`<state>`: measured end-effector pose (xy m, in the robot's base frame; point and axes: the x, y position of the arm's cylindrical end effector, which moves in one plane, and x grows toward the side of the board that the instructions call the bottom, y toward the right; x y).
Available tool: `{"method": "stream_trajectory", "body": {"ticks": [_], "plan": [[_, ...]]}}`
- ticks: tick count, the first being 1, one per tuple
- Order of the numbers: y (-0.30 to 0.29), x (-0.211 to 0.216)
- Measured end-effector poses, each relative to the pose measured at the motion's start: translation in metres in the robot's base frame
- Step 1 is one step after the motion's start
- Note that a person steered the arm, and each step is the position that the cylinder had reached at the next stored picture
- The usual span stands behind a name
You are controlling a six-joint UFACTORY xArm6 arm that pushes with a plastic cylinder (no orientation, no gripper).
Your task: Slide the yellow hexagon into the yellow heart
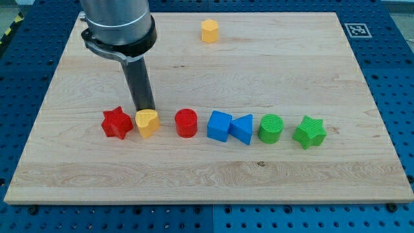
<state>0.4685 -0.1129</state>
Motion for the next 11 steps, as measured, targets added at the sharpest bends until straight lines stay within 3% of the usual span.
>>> {"method": "stream_trajectory", "body": {"ticks": [3, 4, 6, 7, 8, 10, 11], "plan": [[0.0, -0.026], [-0.009, -0.085], [-0.027, -0.244], [-0.023, -0.271], [-0.002, -0.276], [0.103, -0.276], [0.119, -0.259]]}}
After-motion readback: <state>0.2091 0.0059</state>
